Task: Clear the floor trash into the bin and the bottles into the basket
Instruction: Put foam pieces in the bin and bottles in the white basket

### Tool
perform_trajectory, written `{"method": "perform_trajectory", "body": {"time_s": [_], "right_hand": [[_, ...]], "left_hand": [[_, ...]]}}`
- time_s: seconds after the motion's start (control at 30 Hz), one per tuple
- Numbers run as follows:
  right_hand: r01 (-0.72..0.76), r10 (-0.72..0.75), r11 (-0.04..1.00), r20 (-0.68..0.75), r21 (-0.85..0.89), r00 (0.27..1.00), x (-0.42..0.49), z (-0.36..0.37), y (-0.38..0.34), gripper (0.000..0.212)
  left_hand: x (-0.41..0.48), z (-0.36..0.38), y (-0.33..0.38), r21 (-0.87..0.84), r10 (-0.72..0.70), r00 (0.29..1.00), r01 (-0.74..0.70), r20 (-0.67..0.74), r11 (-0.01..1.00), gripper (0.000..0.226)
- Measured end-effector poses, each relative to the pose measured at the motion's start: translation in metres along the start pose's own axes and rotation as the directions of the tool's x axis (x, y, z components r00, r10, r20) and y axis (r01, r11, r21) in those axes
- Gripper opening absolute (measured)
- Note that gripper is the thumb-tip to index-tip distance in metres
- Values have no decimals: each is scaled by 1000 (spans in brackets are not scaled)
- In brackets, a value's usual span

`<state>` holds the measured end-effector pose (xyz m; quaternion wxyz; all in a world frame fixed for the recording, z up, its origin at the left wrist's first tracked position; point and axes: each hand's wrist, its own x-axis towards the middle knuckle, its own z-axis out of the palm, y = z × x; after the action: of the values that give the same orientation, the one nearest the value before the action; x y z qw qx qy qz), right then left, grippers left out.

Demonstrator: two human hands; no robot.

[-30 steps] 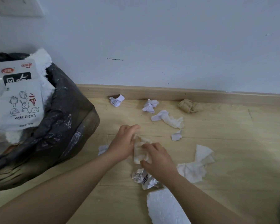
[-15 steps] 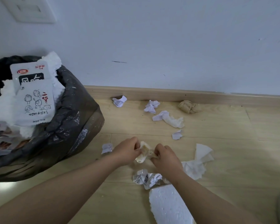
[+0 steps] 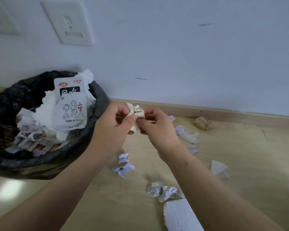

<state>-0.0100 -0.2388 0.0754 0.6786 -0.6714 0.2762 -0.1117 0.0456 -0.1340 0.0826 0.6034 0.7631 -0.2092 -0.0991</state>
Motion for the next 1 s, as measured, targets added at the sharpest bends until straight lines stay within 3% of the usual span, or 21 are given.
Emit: {"method": "perform_trajectory", "body": {"time_s": [0.1,0.27,0.37,0.47,0.53,0.6,0.67,0.77,0.83,0.93,1.0], "right_hand": [[146,-141,987,67,-70,988,-3,32,-27,14],[335,-323,893,91,-300,942,-8,78,-39,14],[473,-540,604,107,-641,835,-7,104,-32,11],[429,-546,438,145,-790,825,-6,110,-22,10],[407,-480,393,193,-825,856,-10,104,-15,15],[399,-395,412,234,-819,888,-14,95,-10,33],[412,-318,503,280,-760,906,-14,85,-8,34],[372,-345,586,193,-720,918,-8,64,-8,33],[302,-277,624,158,-721,948,-4,51,-6,32],[250,-234,650,124,-718,964,0,30,6,31],[219,-208,651,106,-727,972,1,15,15,30]], "left_hand": [[-2,-39,20,194,162,980,-138,-115,971,14],[-5,-89,30,543,304,923,-133,-238,829,14],[-2,-117,14,688,247,923,26,-296,725,9],[-1,-127,-4,819,171,960,87,-220,567,26],[-1,-124,-13,884,137,990,-28,-41,466,43],[2,-115,-16,903,38,997,-77,67,424,54],[11,-108,-19,900,-126,989,-9,72,436,52],[30,-109,-28,933,-305,950,42,74,358,45],[36,-108,-28,953,-379,921,29,92,302,42],[38,-100,-23,945,-338,940,61,55,321,38],[36,-91,-16,921,-194,981,90,-16,378,36]]}}
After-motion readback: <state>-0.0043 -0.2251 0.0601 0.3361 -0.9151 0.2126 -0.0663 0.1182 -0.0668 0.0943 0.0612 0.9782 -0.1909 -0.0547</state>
